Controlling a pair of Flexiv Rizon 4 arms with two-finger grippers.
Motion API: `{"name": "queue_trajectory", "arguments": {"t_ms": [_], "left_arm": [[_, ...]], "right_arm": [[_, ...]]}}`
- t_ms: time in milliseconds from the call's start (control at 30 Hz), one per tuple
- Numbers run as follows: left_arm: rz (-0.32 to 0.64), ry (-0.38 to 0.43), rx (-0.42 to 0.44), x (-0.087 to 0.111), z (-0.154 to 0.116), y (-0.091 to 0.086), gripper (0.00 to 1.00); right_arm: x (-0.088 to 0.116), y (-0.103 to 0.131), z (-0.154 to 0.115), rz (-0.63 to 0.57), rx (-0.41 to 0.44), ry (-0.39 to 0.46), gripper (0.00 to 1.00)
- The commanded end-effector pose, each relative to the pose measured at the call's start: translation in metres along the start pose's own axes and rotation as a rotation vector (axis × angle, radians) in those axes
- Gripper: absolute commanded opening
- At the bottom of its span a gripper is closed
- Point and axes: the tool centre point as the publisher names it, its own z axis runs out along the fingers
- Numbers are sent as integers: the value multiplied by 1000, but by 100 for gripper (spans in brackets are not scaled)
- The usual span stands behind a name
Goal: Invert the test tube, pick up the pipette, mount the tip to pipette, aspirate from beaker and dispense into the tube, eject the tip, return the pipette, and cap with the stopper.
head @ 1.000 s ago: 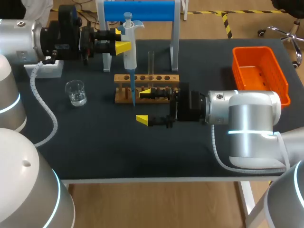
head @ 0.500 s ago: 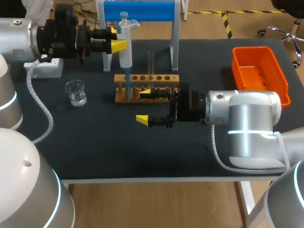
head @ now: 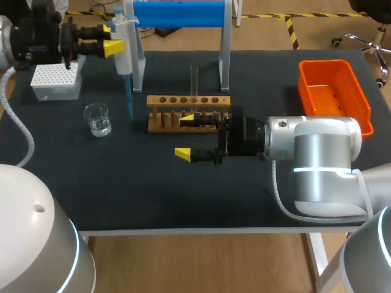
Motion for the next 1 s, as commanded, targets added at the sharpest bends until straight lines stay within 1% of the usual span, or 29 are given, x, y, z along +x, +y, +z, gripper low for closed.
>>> {"name": "queue_trajectory", "arguments": {"t_ms": [33, 333, 567, 700, 1000], "left_arm": [[7, 10, -1, -18, -22, 8, 0], [31, -19, 2, -59, -50, 26, 0], [44, -33, -2, -87, -64, 38, 0], [40, -38, -1, -94, -69, 46, 0], [40, -53, 13, -99, -75, 63, 0]], "right_arm": [[1, 0, -1, -1, 0, -2, 100], [1, 0, -1, -1, 0, -2, 100], [1, 0, -1, -1, 0, -2, 100], [1, 0, -1, -1, 0, -2, 100], [1, 0, -1, -1, 0, -2, 100]]}}
